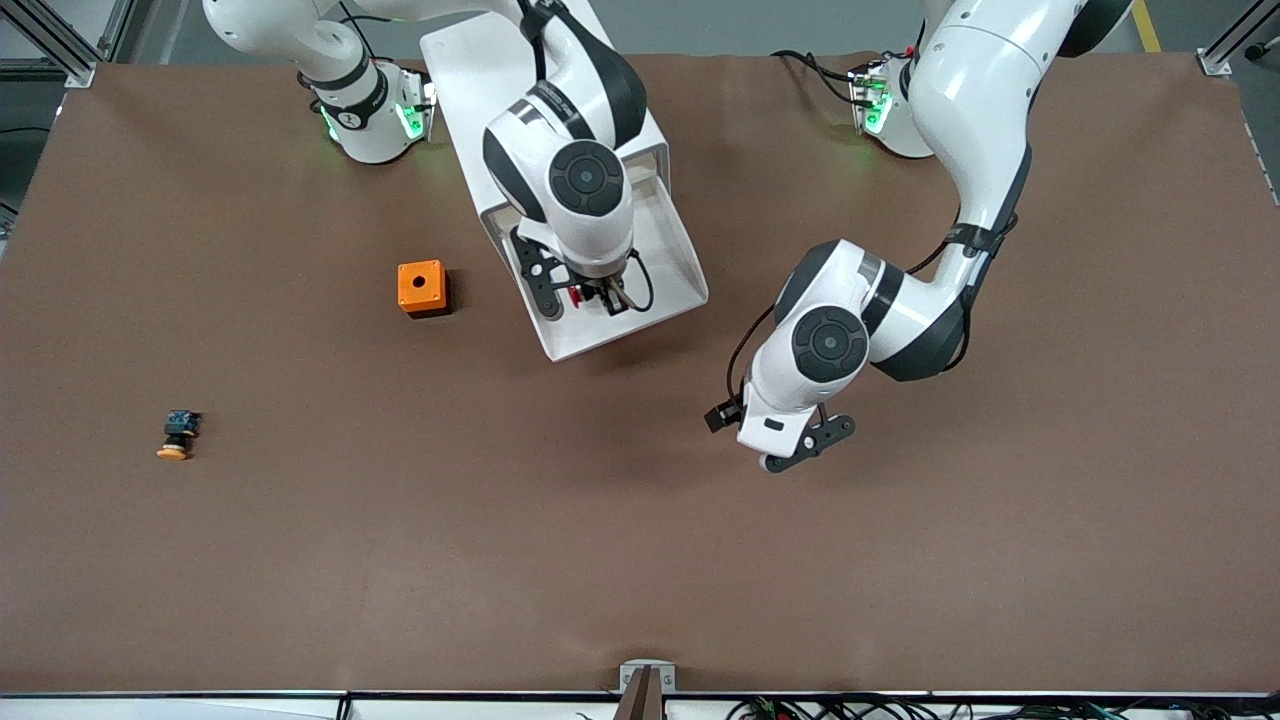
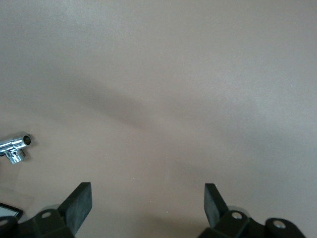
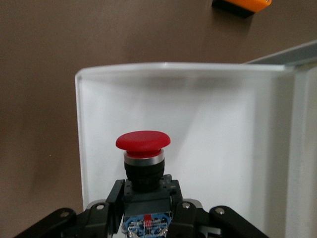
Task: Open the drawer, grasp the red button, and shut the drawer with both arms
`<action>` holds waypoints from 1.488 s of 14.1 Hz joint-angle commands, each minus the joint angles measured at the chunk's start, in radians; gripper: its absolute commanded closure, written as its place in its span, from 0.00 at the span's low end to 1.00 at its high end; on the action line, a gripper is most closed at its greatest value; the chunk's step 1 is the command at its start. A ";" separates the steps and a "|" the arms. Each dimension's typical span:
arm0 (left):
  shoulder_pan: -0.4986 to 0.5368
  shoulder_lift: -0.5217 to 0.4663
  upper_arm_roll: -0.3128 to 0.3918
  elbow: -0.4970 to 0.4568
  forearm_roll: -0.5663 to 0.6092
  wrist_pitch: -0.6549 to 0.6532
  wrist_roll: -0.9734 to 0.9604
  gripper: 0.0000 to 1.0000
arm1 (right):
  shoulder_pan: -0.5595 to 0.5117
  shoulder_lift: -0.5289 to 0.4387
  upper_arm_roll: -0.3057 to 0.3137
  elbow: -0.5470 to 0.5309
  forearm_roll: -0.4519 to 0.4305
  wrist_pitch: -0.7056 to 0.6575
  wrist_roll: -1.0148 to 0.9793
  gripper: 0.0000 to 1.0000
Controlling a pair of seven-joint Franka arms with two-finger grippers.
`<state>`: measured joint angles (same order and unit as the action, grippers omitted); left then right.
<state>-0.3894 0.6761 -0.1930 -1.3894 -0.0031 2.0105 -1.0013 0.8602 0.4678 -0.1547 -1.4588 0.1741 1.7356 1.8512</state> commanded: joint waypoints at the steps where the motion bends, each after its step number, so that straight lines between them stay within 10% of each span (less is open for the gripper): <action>1: 0.001 -0.003 -0.002 -0.003 0.009 0.013 -0.013 0.00 | -0.110 -0.026 0.007 0.103 0.016 -0.173 -0.192 0.75; 12: -0.104 0.003 0.004 -0.092 0.026 0.169 -0.209 0.00 | -0.637 -0.124 -0.002 0.061 -0.062 -0.343 -1.368 0.77; 21: -0.199 -0.001 0.001 -0.129 0.049 0.189 -0.313 0.00 | -0.823 -0.100 -0.002 -0.171 -0.194 0.054 -1.845 0.77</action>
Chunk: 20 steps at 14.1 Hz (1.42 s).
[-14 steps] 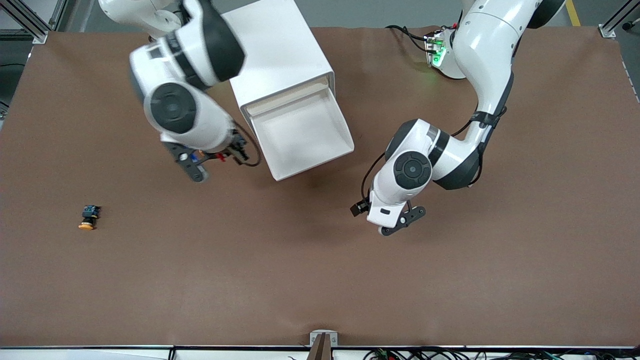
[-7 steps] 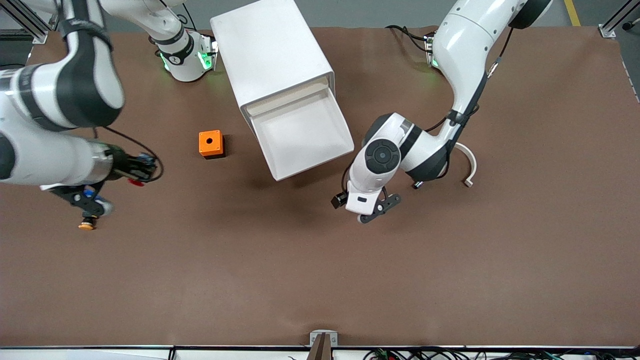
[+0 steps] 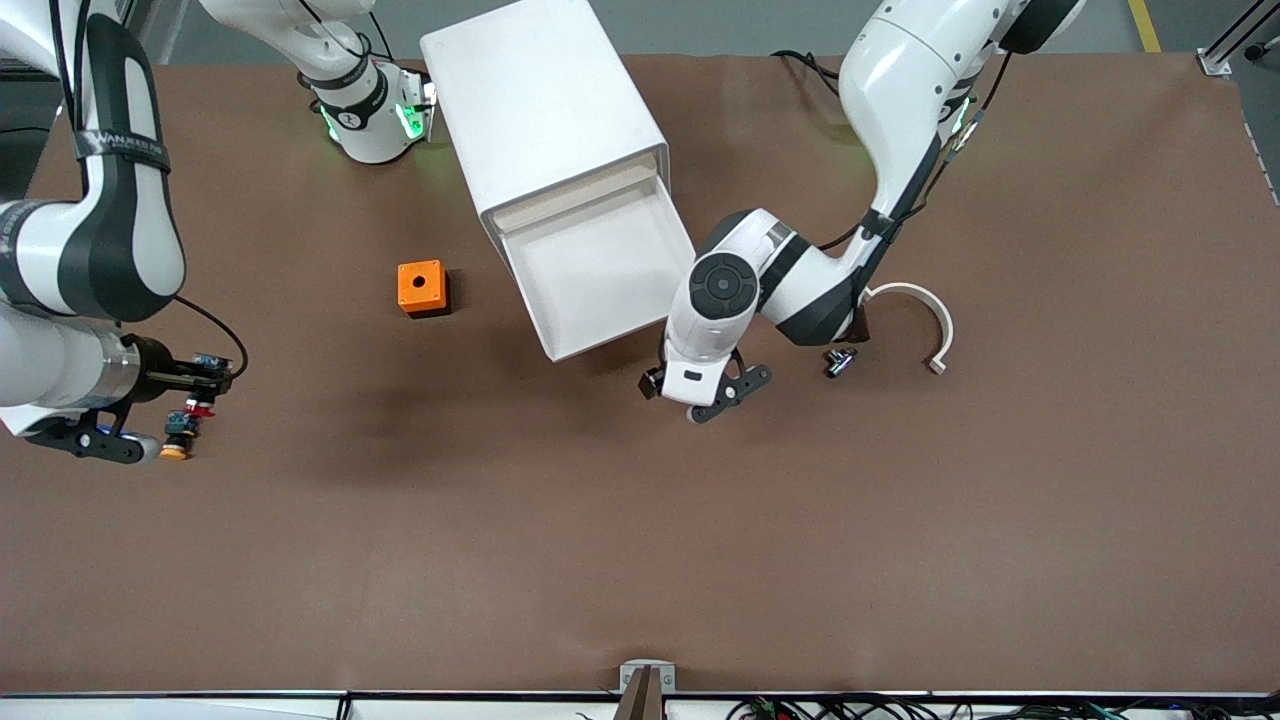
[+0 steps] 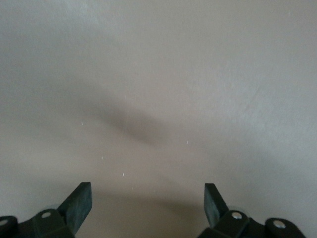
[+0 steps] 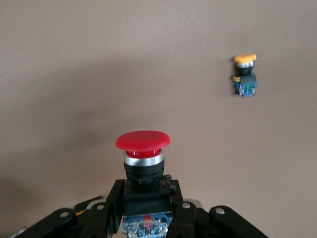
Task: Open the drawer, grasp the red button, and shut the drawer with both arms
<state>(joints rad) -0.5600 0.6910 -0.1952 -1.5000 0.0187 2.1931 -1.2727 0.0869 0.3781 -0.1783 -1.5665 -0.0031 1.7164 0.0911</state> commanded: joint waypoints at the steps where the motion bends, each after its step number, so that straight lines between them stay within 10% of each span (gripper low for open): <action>1: -0.047 -0.019 0.002 -0.016 0.027 -0.005 -0.059 0.00 | -0.061 -0.001 0.022 -0.096 -0.017 0.128 -0.120 0.77; 9: -0.095 -0.025 -0.067 -0.014 0.006 -0.094 -0.121 0.00 | -0.110 0.031 0.022 -0.352 -0.017 0.500 -0.215 0.76; 20: -0.125 -0.031 -0.228 -0.016 0.006 -0.098 -0.309 0.00 | -0.154 0.169 0.022 -0.377 -0.017 0.684 -0.202 0.74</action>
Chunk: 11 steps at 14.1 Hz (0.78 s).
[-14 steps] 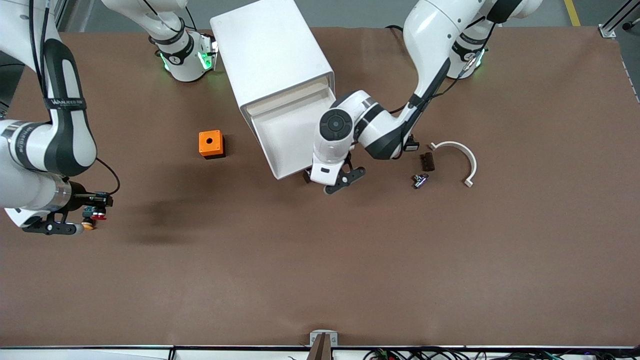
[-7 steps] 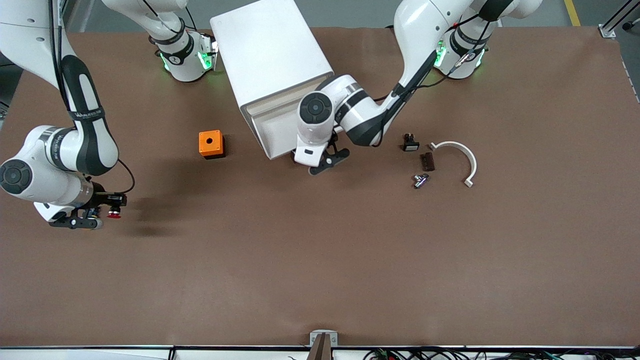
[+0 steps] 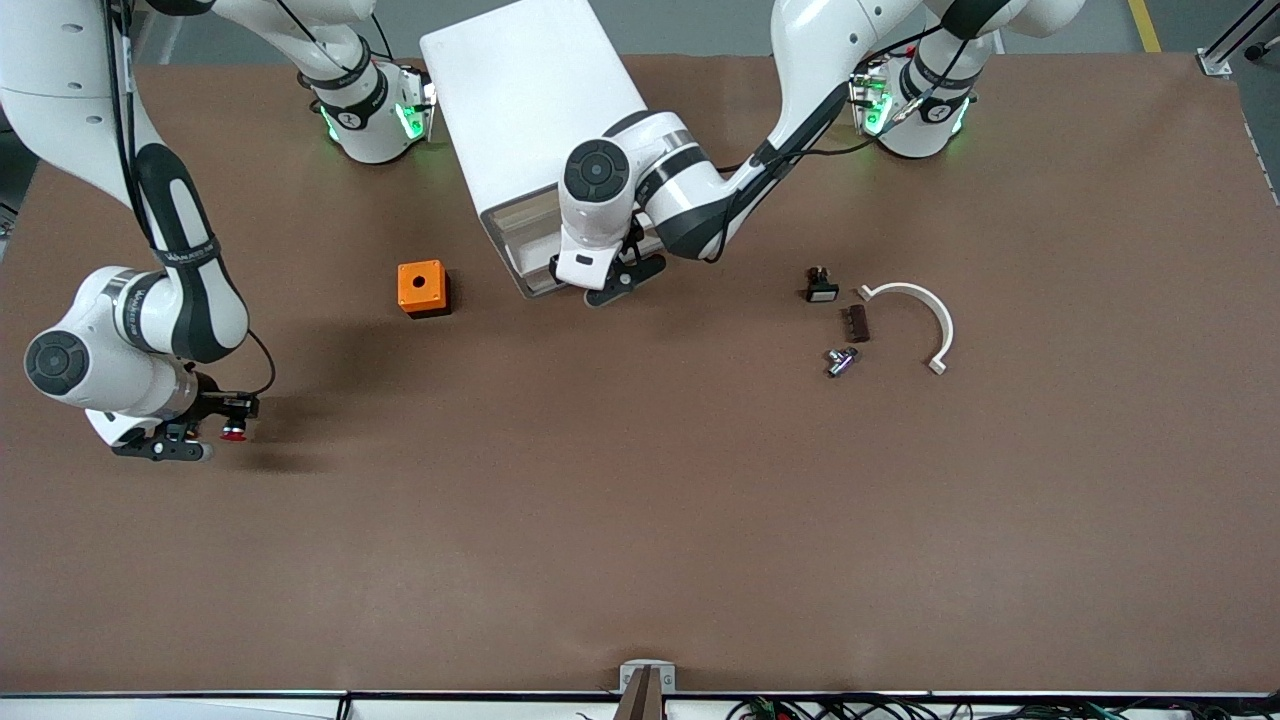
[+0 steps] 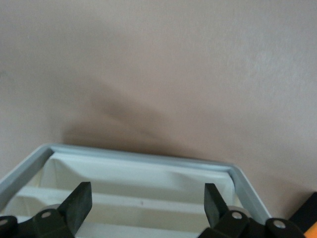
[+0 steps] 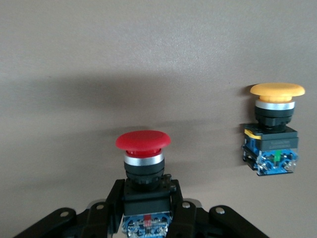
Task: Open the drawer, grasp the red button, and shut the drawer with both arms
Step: 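Push the drawer shut with the left gripper while the right gripper lowers the button, then release the red button beside the yellow button and withdraw both grippers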
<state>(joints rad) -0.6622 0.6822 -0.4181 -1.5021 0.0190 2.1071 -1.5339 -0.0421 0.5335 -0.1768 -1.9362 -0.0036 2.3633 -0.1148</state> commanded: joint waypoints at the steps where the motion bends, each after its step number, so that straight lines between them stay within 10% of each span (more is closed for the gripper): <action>1: -0.027 -0.021 -0.008 -0.012 0.004 -0.009 -0.064 0.00 | -0.025 0.026 0.020 -0.006 -0.016 0.063 0.006 0.74; 7: -0.066 -0.021 -0.011 -0.012 0.002 -0.010 -0.086 0.00 | -0.024 0.042 0.020 0.000 -0.016 0.079 0.006 0.70; 8: -0.066 -0.021 -0.011 -0.012 0.004 -0.010 -0.083 0.00 | -0.024 0.042 0.020 0.000 -0.016 0.076 0.006 0.55; 9: -0.062 -0.021 -0.011 -0.010 0.004 -0.010 -0.066 0.00 | -0.024 0.040 0.020 0.002 -0.016 0.071 0.006 0.13; 11: -0.042 -0.021 0.002 -0.006 0.027 -0.012 -0.037 0.00 | -0.022 0.027 0.020 0.010 -0.015 0.059 0.007 0.00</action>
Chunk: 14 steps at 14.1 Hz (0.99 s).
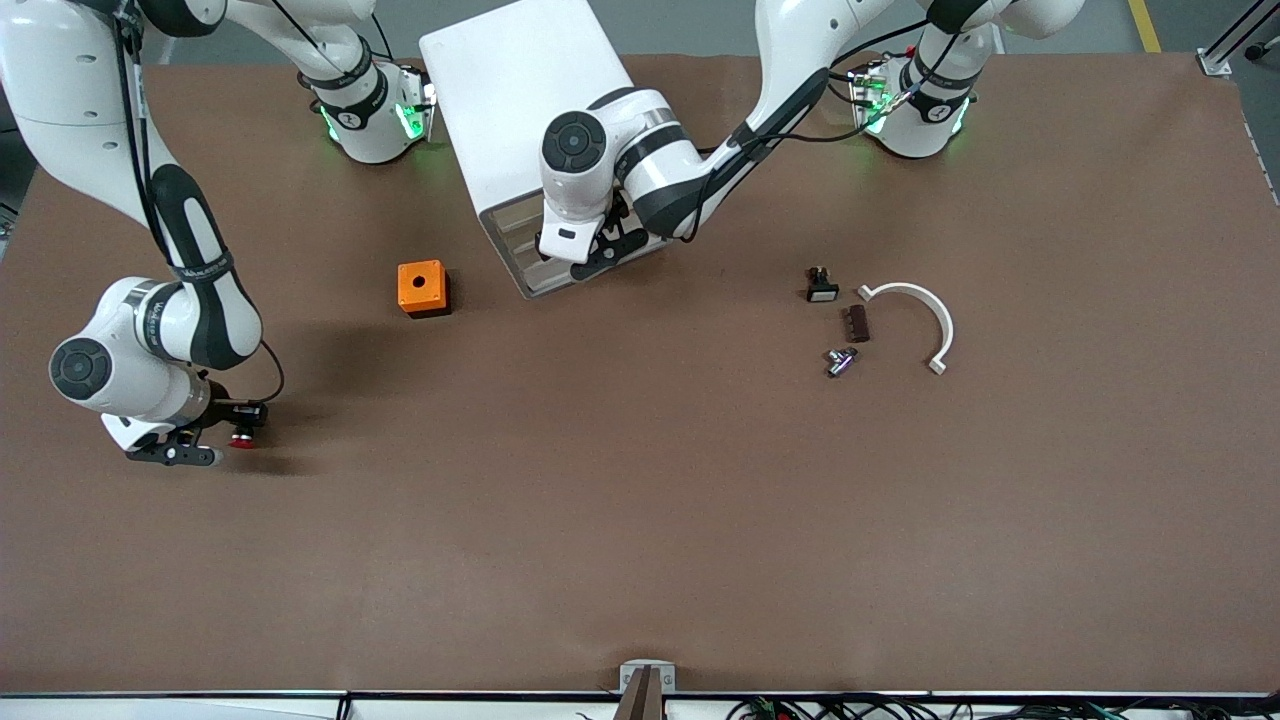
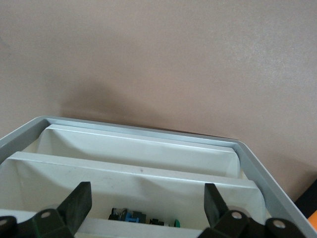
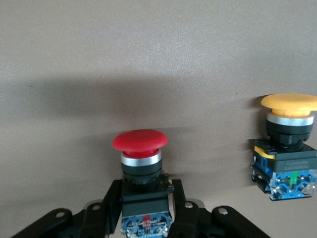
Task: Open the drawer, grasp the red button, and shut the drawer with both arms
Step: 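Release the red button beside the yellow button and withdraw both grippers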
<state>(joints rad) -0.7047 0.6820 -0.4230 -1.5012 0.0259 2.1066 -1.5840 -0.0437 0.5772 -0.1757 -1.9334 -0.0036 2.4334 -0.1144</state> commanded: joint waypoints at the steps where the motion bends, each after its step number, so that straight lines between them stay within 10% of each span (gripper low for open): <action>1: 0.029 -0.022 0.018 -0.001 0.028 -0.011 0.051 0.00 | -0.019 -0.033 0.021 0.008 -0.012 -0.022 0.007 0.00; 14: 0.460 -0.143 0.010 0.012 0.028 -0.123 0.614 0.00 | 0.001 -0.220 0.030 0.407 0.054 -0.758 0.021 0.00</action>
<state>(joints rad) -0.2892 0.5875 -0.3998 -1.4746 0.0377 2.0376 -1.0246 -0.0413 0.3509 -0.1509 -1.6020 0.0294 1.7524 -0.1103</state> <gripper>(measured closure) 0.000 0.000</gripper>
